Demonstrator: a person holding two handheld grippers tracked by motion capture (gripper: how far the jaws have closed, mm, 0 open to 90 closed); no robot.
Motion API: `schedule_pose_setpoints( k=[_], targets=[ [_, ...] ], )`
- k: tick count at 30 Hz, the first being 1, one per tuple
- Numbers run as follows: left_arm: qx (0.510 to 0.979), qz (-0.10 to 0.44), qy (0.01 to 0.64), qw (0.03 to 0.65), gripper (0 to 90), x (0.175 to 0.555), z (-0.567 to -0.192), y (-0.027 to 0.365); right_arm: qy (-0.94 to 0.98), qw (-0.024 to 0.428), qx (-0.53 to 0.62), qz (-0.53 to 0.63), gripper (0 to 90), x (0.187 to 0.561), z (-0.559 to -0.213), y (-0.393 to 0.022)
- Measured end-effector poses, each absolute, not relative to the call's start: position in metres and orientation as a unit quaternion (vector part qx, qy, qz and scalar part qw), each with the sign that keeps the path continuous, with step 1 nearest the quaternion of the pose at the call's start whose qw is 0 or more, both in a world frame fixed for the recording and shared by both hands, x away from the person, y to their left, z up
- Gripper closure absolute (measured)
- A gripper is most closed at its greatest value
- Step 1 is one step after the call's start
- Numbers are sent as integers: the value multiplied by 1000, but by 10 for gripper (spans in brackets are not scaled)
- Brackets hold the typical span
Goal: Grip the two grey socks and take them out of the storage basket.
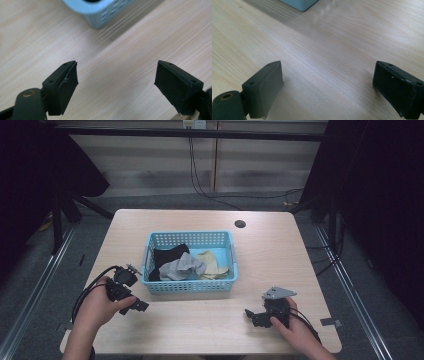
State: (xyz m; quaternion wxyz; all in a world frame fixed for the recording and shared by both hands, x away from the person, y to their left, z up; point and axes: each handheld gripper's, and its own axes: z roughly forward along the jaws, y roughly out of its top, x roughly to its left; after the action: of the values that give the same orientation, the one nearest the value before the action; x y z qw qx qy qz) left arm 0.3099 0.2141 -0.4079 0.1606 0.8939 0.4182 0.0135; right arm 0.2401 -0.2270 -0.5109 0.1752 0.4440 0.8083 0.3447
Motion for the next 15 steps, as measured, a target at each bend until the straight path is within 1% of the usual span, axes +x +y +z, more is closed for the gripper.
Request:
schedule_pose_setpoints(
  k=[15],
  targets=[
    [903, 10, 407, 137, 193, 330, -361, 190, 808, 174, 446, 344, 87, 240, -511, -227]
  ],
)
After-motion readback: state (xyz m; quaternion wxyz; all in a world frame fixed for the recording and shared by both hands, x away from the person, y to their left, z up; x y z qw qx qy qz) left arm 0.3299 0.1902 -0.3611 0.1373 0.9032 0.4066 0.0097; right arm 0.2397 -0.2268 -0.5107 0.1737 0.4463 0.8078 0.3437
